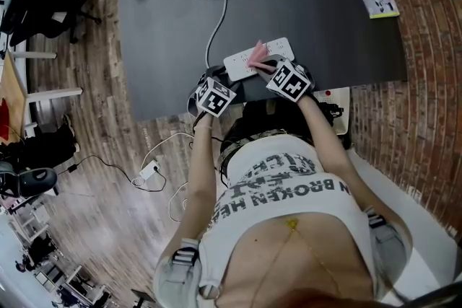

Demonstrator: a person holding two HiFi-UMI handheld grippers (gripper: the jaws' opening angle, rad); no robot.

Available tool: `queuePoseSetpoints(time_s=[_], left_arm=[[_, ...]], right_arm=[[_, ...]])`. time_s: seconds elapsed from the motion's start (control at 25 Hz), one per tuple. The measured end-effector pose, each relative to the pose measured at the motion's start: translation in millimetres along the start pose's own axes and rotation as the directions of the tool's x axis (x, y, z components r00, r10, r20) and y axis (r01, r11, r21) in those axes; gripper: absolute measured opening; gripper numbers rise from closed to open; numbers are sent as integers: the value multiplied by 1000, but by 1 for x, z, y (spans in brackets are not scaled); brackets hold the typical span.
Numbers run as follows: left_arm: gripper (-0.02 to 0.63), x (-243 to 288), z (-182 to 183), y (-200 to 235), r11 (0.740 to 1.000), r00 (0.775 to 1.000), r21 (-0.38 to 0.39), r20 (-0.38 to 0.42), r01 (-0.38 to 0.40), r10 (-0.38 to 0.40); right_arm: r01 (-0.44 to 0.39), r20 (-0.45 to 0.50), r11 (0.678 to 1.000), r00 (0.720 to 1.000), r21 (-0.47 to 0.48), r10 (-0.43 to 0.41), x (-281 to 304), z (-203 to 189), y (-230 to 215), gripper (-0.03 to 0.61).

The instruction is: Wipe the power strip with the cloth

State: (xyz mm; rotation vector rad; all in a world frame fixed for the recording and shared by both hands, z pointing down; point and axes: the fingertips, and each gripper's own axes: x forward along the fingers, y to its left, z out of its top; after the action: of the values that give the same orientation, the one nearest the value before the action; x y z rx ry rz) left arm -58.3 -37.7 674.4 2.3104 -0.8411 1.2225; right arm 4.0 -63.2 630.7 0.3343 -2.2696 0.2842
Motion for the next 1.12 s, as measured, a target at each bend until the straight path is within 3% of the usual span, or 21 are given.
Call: queuePoseSetpoints(time_s=[1.12], left_arm=[[265, 1, -1, -1, 1000, 1000, -2, -8, 1, -1]], right_arm=[[108, -20, 992, 994, 73, -106, -22, -25, -30, 16]])
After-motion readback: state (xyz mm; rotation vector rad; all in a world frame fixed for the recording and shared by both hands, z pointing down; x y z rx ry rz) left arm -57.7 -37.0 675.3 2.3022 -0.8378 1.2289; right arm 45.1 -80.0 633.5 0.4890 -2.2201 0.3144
